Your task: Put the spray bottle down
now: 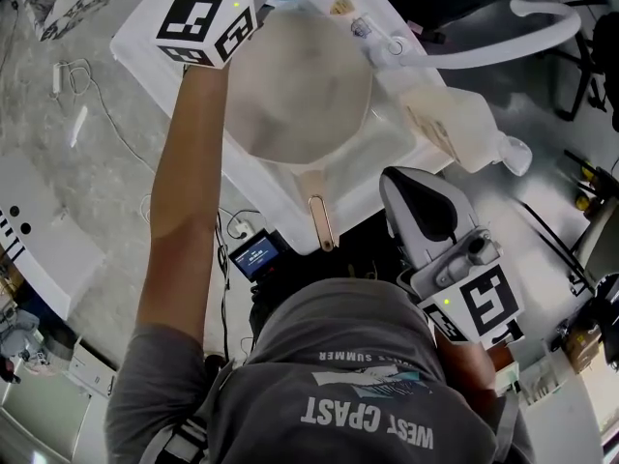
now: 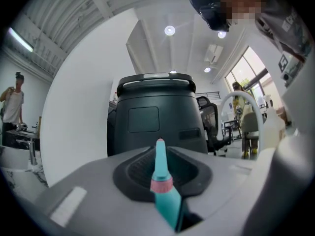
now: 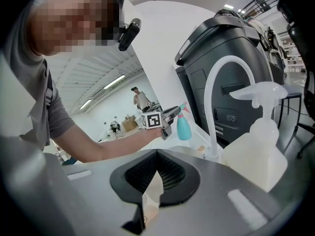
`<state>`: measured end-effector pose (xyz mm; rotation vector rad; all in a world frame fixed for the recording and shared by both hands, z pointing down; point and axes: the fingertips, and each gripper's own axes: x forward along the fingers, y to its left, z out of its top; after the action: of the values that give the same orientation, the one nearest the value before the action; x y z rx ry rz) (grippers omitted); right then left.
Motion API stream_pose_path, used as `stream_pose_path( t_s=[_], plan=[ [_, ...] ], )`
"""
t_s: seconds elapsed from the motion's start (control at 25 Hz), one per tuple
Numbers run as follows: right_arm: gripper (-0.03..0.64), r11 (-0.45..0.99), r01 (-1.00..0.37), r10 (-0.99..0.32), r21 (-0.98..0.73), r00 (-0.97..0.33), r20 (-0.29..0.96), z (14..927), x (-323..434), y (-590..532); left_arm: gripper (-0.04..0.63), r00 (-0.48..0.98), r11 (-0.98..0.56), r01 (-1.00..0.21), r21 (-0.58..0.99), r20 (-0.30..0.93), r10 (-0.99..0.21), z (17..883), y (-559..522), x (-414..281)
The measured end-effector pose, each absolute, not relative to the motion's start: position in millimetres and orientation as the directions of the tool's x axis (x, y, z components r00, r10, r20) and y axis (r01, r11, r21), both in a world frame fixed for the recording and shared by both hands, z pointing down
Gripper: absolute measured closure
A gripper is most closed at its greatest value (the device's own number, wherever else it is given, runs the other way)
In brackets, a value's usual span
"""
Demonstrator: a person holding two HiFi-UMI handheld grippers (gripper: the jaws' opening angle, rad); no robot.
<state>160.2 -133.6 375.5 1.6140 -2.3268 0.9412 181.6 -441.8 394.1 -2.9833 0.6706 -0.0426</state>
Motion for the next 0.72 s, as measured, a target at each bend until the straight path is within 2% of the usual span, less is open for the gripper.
stream_pose_path(
  t_s=[0.72],
  plan=[
    [0.615,0.189,-0.862,-0.762,-0.470,-0.431,0.484,421,165,-145,0.532,0.905,-0.905,-0.423,-0.048,-0.063,-0.420,434,-462,207]
  ],
)
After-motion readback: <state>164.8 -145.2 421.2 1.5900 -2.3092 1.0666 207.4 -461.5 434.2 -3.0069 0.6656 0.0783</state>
